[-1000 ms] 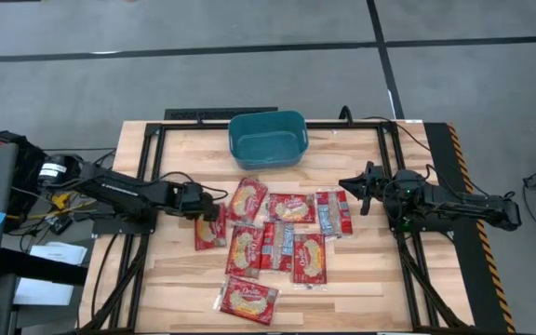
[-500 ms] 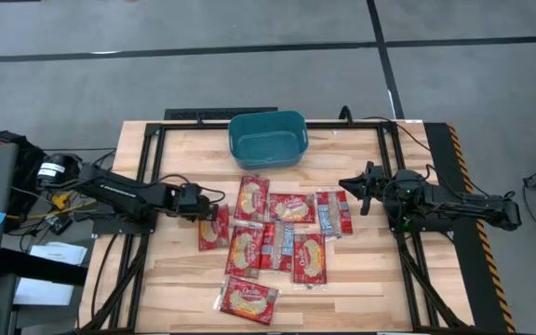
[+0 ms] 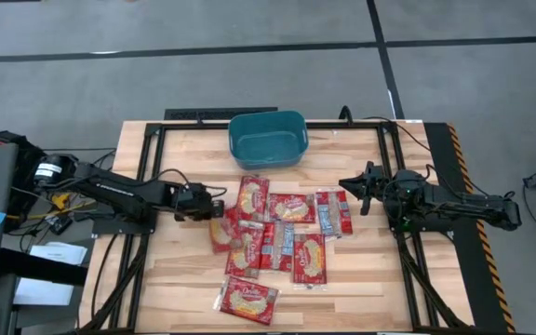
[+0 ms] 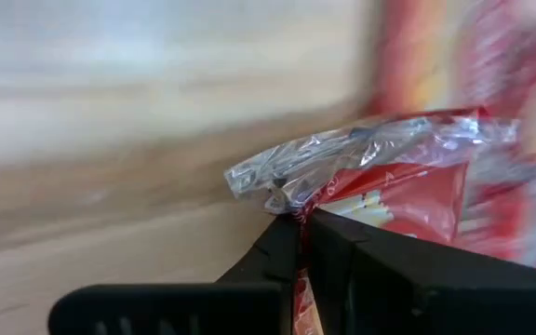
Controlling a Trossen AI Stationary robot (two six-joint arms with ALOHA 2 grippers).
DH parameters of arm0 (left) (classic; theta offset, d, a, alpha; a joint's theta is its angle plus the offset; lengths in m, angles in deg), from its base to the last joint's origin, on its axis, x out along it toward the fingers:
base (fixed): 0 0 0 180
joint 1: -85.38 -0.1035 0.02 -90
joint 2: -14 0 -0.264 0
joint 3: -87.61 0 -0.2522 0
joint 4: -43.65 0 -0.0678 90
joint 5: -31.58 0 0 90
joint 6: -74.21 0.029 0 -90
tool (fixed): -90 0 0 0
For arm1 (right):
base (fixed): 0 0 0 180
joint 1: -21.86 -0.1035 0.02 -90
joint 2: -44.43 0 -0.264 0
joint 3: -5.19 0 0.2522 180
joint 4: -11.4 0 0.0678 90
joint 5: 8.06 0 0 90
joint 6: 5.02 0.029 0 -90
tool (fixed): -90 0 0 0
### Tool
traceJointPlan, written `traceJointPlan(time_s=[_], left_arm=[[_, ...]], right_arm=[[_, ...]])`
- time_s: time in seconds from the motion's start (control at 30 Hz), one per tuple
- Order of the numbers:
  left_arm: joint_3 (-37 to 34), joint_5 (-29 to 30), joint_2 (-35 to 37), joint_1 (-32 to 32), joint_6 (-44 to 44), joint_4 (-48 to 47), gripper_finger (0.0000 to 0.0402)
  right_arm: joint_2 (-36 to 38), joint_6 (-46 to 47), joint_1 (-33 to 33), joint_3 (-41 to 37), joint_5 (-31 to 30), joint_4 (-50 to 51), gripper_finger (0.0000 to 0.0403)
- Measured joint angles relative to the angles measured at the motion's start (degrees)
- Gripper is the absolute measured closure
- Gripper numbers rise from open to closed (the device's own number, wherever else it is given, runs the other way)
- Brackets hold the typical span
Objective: Sort popcorn bags into baskets
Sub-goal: Put the red popcorn bag into the blue bin
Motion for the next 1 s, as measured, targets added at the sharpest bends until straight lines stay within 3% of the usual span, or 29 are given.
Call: traceJointPlan(time_s=[0.3,0.57,0.8,1.0], left_arm=[[10.5,6.2,1.1,-7.1,7.3,-0.1,0.0401],[21.9,11.9,1.2,-17.5,21.5,0.1,0.0401],[27.9,4.5,0.8,-30.6,36.7,-0.1,0.0401],[37.0,-7.4,-6.1,-39.5,50.6,-2.0,0.0401]], right_arm=[[0.0,0.0,0.0,0.0,0.0,0.1,0.0343],[0.0,-0.3,0.0,0.0,0.0,0.3,0.0343],[0.0,-0.5,0.0,0.0,0.0,0.4,0.0343],[0.0,-0.4,0.1,0.0,0.1,0.4,0.0343]])
